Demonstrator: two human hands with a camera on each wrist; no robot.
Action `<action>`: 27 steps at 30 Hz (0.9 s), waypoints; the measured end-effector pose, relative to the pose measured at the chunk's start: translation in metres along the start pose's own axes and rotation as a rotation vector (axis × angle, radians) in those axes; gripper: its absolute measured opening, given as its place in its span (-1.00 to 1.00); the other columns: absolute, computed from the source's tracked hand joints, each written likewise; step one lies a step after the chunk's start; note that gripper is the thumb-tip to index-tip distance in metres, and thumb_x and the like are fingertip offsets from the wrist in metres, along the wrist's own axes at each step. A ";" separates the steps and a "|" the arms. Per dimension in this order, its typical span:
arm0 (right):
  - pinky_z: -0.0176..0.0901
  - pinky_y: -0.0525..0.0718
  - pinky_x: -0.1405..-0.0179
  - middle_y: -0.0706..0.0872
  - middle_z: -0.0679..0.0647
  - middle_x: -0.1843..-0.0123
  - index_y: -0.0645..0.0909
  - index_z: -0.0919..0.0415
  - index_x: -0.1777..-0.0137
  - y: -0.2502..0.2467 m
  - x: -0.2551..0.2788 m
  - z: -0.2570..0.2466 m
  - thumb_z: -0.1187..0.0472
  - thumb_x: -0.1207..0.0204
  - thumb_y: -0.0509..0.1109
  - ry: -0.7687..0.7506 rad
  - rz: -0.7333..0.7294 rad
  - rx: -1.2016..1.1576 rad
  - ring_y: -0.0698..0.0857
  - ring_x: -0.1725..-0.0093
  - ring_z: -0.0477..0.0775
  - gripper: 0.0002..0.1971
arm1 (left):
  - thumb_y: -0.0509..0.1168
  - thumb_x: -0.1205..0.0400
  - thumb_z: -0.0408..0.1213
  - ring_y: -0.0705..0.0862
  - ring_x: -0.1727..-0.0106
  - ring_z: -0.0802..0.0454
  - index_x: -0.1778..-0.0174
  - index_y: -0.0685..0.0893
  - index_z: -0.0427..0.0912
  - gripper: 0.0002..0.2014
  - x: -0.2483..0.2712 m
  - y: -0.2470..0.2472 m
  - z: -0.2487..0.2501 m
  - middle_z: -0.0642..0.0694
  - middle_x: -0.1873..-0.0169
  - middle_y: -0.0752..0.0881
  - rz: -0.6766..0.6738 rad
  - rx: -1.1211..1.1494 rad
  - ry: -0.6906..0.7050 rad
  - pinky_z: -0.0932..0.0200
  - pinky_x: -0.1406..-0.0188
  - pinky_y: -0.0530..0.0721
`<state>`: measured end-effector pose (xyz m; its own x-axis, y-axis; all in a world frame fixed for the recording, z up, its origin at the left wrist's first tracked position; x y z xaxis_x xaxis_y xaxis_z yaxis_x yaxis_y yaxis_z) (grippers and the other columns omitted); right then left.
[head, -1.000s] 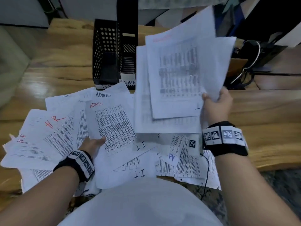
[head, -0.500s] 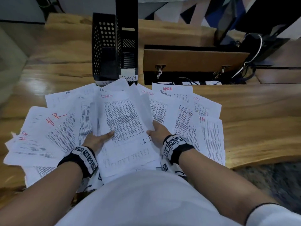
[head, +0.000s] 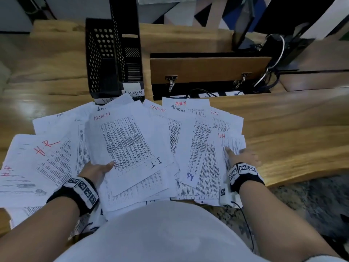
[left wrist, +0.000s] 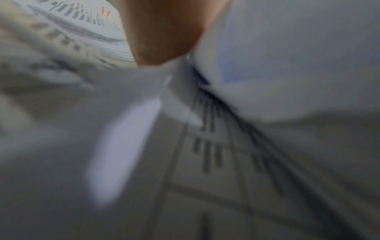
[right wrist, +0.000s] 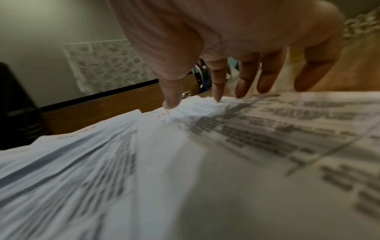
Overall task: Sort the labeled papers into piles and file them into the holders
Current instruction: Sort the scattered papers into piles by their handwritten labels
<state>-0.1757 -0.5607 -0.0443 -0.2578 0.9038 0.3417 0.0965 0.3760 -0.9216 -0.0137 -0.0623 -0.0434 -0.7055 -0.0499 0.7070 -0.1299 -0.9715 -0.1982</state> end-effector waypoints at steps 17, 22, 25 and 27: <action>-0.07 0.62 -0.06 0.64 0.26 -0.33 0.50 0.32 -0.29 0.071 0.113 -0.143 -0.03 -0.37 0.61 -0.274 -0.464 -0.423 0.64 -0.14 0.23 -0.38 | 0.31 -0.66 -0.14 0.53 -0.40 -0.29 -0.50 0.37 -0.41 -0.43 0.008 -0.004 0.007 -0.32 -0.42 0.54 0.070 -0.380 -0.016 0.10 -0.19 0.44; -0.12 0.63 0.00 0.72 0.29 -0.22 0.58 0.38 -0.33 0.059 0.105 -0.143 0.27 -0.52 0.48 -0.235 -0.373 -0.600 0.70 -0.03 0.22 -0.60 | 0.36 -0.62 -0.12 0.56 -0.37 -0.29 -0.50 0.40 -0.36 -0.40 -0.002 -0.009 -0.001 -0.30 -0.36 0.60 0.020 -0.329 -0.023 -0.05 -0.39 0.45; -0.11 0.59 0.12 0.76 0.25 0.03 0.67 0.37 -0.15 0.018 0.073 -0.125 0.36 -0.51 0.42 -0.242 -0.208 -0.611 0.74 0.03 0.26 -0.77 | 0.37 -0.62 -0.17 0.56 -0.36 -0.28 -0.50 0.40 -0.35 -0.43 -0.007 -0.008 -0.003 -0.28 -0.35 0.61 0.009 -0.261 -0.026 -0.02 -0.33 0.45; -0.02 0.63 0.04 0.74 0.34 -0.02 0.65 0.43 -0.16 -0.005 0.047 -0.104 0.37 -0.52 0.39 -0.194 -0.153 -0.494 0.73 -0.08 0.35 -0.76 | 0.37 -0.62 -0.19 0.58 -0.31 -0.27 -0.49 0.42 -0.34 -0.45 -0.010 -0.008 -0.005 -0.27 -0.32 0.63 0.009 -0.230 -0.029 -0.03 -0.32 0.47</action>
<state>-0.0883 -0.4991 -0.0048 -0.4719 0.7947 0.3817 0.4714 0.5933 -0.6525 -0.0090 -0.0530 -0.0521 -0.6875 -0.0679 0.7230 -0.2813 -0.8930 -0.3514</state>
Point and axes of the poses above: each hand's wrist, its own x-axis away from the middle knuckle, its own y-axis out of the palm, z = x × y, the point moved 9 cm from there along -x, towards the middle knuckle
